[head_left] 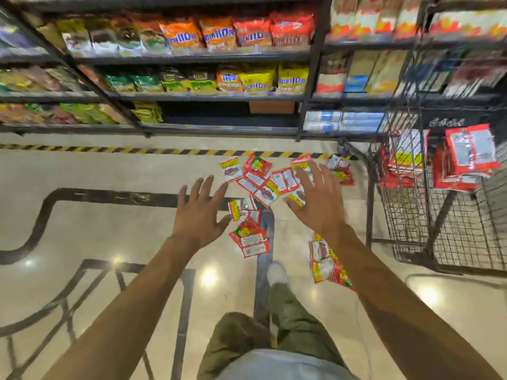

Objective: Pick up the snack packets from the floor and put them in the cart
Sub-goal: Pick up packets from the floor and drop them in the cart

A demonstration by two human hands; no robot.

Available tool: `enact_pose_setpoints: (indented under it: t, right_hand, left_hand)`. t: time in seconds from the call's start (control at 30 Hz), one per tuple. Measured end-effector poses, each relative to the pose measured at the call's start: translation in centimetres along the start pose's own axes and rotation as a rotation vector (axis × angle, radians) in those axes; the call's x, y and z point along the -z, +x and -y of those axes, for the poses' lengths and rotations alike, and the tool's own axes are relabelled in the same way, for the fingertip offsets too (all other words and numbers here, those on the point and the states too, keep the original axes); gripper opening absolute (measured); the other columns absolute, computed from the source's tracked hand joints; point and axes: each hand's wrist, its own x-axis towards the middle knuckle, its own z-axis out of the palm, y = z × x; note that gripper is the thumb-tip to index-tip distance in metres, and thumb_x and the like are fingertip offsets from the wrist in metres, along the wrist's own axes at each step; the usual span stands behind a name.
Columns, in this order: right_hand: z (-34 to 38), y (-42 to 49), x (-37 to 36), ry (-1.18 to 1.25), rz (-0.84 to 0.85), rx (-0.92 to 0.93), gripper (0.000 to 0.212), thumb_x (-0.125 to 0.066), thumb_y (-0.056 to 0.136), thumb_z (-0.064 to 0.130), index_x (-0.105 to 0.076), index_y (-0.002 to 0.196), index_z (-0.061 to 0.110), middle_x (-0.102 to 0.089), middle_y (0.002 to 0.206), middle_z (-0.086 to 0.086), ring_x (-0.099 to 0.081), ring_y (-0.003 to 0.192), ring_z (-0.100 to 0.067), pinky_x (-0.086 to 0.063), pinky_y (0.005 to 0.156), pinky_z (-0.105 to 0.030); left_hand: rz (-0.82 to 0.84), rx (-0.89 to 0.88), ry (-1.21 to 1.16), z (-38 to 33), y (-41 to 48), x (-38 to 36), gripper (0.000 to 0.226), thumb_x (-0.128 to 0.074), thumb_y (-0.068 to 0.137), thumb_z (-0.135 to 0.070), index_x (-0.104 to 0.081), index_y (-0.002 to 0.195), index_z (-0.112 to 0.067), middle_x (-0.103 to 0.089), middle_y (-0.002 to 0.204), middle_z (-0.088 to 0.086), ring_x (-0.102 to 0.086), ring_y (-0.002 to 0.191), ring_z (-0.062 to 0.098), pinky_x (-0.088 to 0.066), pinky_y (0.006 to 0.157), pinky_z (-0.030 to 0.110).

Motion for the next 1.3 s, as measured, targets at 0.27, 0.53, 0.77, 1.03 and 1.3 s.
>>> enact_pose_setpoints:
  t: [0.27, 0.53, 0.77, 1.03, 1.3]
  right_hand:
    - [-0.5, 8.6, -7.0, 0.008, -0.147, -0.229, 0.076, -0.054, 0.094, 0.065, -0.049, 0.153, 0.018, -0.042, 0.161, -0.017, -0.041, 0.145, -0.044, -0.035, 0.117, -0.059]
    - [1.7, 12.3, -15.5, 0.059, -0.279, -0.634, 0.076, -0.054, 0.094, 0.066, -0.045, 0.155, 0.023, -0.039, 0.164, -0.011, -0.035, 0.150, -0.040, -0.028, 0.123, -0.056]
    - [1.9, 7.3, -28.5, 0.102, -0.265, -0.873, 0.074, -0.053, 0.096, 0.065, -0.047, 0.154, 0.019, -0.042, 0.161, -0.015, -0.040, 0.145, -0.044, -0.033, 0.117, -0.056]
    - [0.1, -2.9, -47.7, 0.120, -0.226, -1.018, 0.078, -0.056, 0.092, 0.065, -0.046, 0.154, 0.020, -0.041, 0.162, -0.015, -0.039, 0.146, -0.043, -0.034, 0.116, -0.059]
    - [2.2, -9.3, -67.9, 0.211, -0.149, -1.031, 0.078, -0.049, 0.095, 0.065, -0.036, 0.158, 0.023, -0.032, 0.167, -0.012, -0.033, 0.150, -0.039, -0.028, 0.121, -0.055]
  left_hand:
    - [-0.010, -0.261, 0.017, 3.9, 14.8, -3.9, 0.080, -0.054, 0.095, -0.065, -0.027, 0.161, -0.030, -0.028, 0.169, 0.011, -0.026, 0.155, 0.038, -0.022, 0.122, 0.064]
    - [0.042, -0.492, 0.050, 5.6, 26.8, -10.5, 0.083, -0.025, 0.091, -0.072, -0.032, 0.161, -0.029, -0.030, 0.168, 0.014, -0.026, 0.155, 0.038, -0.018, 0.124, 0.061]
    - [0.017, -0.707, 0.017, 4.7, 30.8, -23.1, 0.075, -0.047, 0.093, -0.061, -0.042, 0.157, -0.022, -0.037, 0.163, 0.017, -0.033, 0.150, 0.039, -0.024, 0.121, 0.061]
    - [0.014, -0.854, 0.037, 3.6, 30.3, -44.0, 0.074, -0.052, 0.090, -0.058, -0.047, 0.152, -0.018, -0.047, 0.155, 0.018, -0.044, 0.144, 0.040, -0.032, 0.117, 0.062]
    - [0.150, -0.835, 0.168, 4.6, 29.8, -65.5, 0.078, -0.059, 0.085, -0.055, -0.043, 0.153, -0.021, -0.051, 0.149, 0.019, -0.051, 0.137, 0.042, -0.045, 0.106, 0.062]
